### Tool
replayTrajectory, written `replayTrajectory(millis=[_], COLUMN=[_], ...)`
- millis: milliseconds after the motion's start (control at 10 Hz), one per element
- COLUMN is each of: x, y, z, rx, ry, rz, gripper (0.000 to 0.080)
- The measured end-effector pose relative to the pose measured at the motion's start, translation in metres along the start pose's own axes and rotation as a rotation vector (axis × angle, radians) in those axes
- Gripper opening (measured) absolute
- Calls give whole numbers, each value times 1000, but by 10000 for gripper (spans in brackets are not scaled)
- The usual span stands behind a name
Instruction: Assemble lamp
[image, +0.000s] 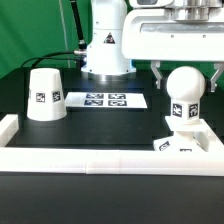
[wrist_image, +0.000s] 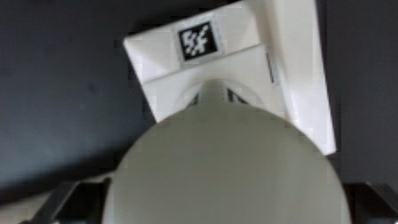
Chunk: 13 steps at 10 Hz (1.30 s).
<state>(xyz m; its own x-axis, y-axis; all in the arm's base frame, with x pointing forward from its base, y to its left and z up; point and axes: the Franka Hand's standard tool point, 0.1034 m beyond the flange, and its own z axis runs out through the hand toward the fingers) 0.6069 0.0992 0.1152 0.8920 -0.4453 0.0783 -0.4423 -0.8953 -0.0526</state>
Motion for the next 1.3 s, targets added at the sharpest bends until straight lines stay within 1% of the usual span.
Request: replayTrajectory(millis=[100,200,400,700,800,900,1000,1200,1300], x=[-1,-1,-1,-1,-1,-1,-2,-3,-2], y=[0,0,1,1,1,1,0,-1,-3], z=[0,0,0,1,1,1,1,-1,-2], rx=[-4,-2,12,20,20,21,20,12,13], ry=[0,-3,-20,-30,-30,-30,-30,-39,-42], rz=[103,172,321,435,410,374,355,108,7], gripper=[579,579,579,579,645,690,690,698,698])
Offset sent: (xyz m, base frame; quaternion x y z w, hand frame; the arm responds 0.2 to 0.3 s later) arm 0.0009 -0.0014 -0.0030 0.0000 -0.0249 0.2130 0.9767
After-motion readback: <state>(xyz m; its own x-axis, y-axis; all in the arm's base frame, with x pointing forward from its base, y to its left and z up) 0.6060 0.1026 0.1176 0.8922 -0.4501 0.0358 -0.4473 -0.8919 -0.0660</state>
